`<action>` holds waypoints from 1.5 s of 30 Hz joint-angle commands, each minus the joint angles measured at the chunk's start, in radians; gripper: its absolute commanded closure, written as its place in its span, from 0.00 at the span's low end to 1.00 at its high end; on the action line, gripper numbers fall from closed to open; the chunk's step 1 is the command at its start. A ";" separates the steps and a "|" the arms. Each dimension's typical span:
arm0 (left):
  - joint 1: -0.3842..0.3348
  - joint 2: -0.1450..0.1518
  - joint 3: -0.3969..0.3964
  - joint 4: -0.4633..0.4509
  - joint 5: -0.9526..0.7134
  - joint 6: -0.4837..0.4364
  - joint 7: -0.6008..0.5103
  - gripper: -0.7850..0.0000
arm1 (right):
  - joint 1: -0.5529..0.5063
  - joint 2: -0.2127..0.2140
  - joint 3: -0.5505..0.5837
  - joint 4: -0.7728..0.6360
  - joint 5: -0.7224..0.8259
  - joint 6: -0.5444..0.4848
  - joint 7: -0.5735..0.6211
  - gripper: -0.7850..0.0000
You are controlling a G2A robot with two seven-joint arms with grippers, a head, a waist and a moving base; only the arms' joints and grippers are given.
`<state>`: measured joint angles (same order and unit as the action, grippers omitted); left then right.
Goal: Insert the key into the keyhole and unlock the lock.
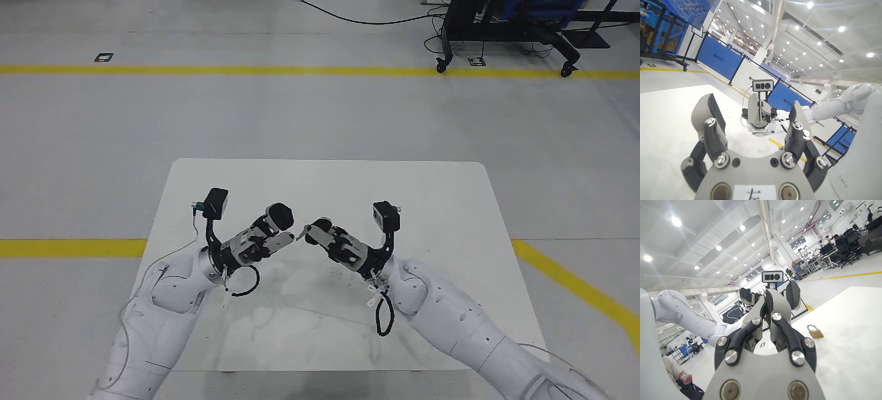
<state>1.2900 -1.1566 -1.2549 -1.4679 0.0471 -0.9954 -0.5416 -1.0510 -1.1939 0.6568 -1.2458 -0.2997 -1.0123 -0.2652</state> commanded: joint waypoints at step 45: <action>-0.053 0.020 0.086 0.026 0.051 0.028 -0.011 0.78 | 0.041 -0.001 -0.037 0.087 -0.280 0.000 -0.320 1.00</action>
<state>1.2379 -1.1371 -1.1702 -1.4417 0.0972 -0.9658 -0.5525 -1.0108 -1.1956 0.6220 -1.1591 -0.5771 -1.0123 -0.5823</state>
